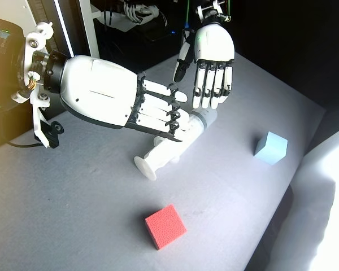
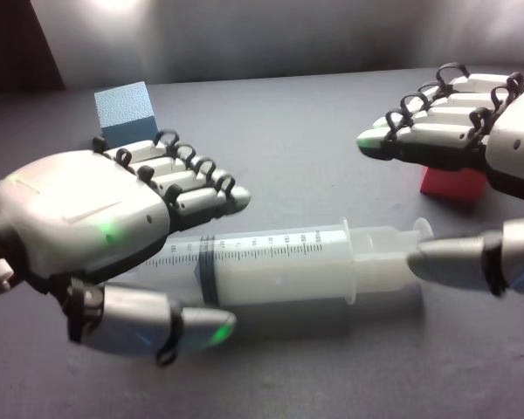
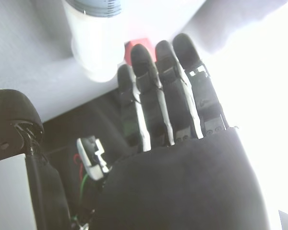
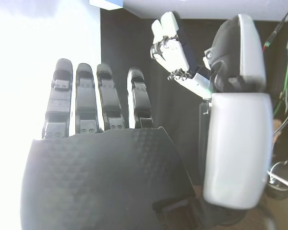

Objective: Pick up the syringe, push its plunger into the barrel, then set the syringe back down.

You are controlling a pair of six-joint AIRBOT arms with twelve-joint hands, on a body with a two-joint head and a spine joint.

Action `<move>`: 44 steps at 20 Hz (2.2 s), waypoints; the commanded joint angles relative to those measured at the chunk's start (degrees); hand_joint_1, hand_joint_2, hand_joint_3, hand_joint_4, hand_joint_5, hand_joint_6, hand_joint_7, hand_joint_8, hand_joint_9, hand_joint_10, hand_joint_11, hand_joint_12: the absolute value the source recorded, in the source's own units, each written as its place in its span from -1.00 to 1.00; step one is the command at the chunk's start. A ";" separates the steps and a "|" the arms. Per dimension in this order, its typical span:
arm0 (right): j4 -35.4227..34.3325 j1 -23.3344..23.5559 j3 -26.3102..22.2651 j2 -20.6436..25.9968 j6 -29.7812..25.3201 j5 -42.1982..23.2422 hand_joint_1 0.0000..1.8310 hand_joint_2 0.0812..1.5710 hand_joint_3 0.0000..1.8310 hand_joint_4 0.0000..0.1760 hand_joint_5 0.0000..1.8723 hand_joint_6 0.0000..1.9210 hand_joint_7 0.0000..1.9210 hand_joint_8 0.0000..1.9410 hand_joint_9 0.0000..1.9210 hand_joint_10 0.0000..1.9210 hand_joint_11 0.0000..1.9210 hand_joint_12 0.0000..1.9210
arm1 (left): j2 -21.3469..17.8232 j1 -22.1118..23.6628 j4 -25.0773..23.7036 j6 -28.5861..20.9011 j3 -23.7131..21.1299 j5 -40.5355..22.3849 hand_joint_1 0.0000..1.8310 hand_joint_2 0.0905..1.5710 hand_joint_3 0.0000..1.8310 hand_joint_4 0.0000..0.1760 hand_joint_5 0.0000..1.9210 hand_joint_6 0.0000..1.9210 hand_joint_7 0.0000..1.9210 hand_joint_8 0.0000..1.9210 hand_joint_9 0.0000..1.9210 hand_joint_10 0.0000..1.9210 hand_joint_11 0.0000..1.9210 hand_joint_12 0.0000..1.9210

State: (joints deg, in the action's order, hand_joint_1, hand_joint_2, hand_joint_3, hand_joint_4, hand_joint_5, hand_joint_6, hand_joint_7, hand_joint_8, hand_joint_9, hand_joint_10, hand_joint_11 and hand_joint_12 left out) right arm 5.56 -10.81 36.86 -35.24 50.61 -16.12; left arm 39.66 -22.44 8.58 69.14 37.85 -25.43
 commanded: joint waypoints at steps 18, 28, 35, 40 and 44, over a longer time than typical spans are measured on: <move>-0.55 1.21 -0.05 0.51 1.21 -6.47 -0.98 0.61 -1.00 -1.00 -0.77 -1.00 -0.76 -0.99 -0.78 -0.99 -1.00 -0.45 | 5.20 6.79 11.67 9.50 2.35 2.37 0.20 0.18 -1.00 -1.00 -0.96 -0.99 -0.95 -0.99 -0.94 -0.99 -1.00 -0.69; -8.24 -0.62 -0.01 -0.09 12.24 -9.53 -0.92 0.63 -1.00 -1.00 -0.74 -1.00 -0.76 -1.00 -0.79 -1.00 -1.00 -0.47 | 13.85 6.50 36.03 28.73 4.34 -3.60 0.26 0.19 -1.00 -1.00 -0.86 -0.99 -0.82 -0.99 -0.82 -0.99 -1.00 -0.68; -15.62 -2.35 -1.29 0.49 19.42 -10.74 -0.90 0.63 -1.00 -1.00 -0.75 -1.00 -0.77 -1.00 -0.80 -1.00 -1.00 -0.50 | 18.55 4.24 40.95 32.42 6.01 -5.11 0.17 0.24 -0.99 -1.00 -0.67 -0.99 -0.55 -0.97 -0.59 -0.96 -1.00 -0.24; -18.02 -8.65 -1.45 1.16 19.39 -18.61 -0.86 0.63 -1.00 -1.00 -0.72 -1.00 -0.74 -1.00 -0.76 -1.00 -1.00 -0.41 | 22.12 2.26 39.48 31.62 8.00 -6.57 0.09 0.27 -1.00 -1.00 -0.60 -0.98 -0.47 -0.98 -0.51 -0.96 -1.00 -0.09; -18.03 -8.59 -1.44 1.07 16.50 -21.12 -0.88 0.64 -1.00 -1.00 -0.71 -1.00 -0.72 -1.00 -0.74 -1.00 -1.00 -0.35 | 24.22 1.42 38.70 30.60 10.71 -7.39 0.09 0.27 -1.00 -1.00 -0.57 -0.99 -0.44 -0.99 -0.47 -0.97 -1.00 -0.03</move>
State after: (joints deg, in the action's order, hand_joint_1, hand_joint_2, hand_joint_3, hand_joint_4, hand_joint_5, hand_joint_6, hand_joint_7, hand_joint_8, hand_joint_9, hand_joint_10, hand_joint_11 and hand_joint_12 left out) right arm -12.73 -19.90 35.51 -34.68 67.55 -30.26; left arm 63.94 -20.64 48.58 99.57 48.58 -30.94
